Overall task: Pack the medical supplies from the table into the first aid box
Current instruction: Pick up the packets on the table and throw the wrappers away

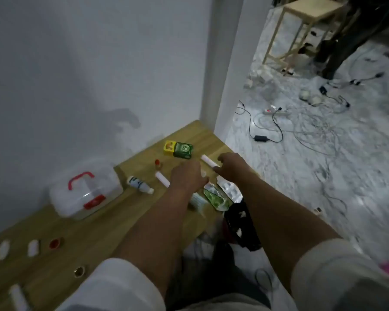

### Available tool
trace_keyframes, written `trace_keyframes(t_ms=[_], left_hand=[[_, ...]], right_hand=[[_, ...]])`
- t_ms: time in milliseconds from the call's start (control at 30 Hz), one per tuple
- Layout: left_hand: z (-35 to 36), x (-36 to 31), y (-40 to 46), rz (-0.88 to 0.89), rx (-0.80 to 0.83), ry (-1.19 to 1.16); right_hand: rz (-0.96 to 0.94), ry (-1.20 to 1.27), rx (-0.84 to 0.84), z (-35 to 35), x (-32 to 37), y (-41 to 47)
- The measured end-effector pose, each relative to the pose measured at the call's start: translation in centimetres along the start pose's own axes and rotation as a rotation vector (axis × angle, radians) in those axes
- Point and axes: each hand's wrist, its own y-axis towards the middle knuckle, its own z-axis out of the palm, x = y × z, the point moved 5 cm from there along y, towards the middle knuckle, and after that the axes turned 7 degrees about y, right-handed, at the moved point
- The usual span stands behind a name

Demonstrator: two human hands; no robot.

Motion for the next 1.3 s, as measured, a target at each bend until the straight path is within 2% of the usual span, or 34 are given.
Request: trace_keyframes(t_ms=[133, 333, 467, 600, 833, 967, 1067, 1167, 1300], left_hand=[[6.5, -2.4, 2.0, 0.051, 0.147, 0.083], [13.3, -3.8, 5.2, 0.085, 0.262, 0.226], [15.7, -4.7, 6.7, 0.096, 0.317, 0.353], [17.2, -4.9, 7.2, 0.062, 0.323, 0.381], [16.9, -6.1, 8.1, 0.089, 0.323, 0.189], [15.8, -9.4, 7.0, 0.114, 0.381, -0.015], [16.3, -13.1, 6.0, 0.198, 0.433, -0.049], [18.8, -16.5, 5.6, 0.212, 0.470, -0.078], [23.9, -19.1, 6.0, 0.087, 0.538, -0.126]], right_hand=[[0.199, 0.045, 0.056, 3.4, -6.3, -0.2], [0.475, 0.081, 0.092, 8.5, -13.1, -0.2], [0.534, 0.112, 0.096, 10.1, -14.7, 0.1], [0.538, 0.277, 0.069, 10.3, -15.4, 0.6], [0.515, 0.493, 0.079, 10.1, -16.4, -0.3], [0.637, 0.730, -0.106, 8.9, -19.2, -3.2], [0.769, 0.808, -0.250, 7.7, -22.7, -7.2], [0.972, 0.844, -0.286, 7.9, -26.5, -11.3], [1.101, 0.868, -0.282, 9.3, -30.2, -13.2]])
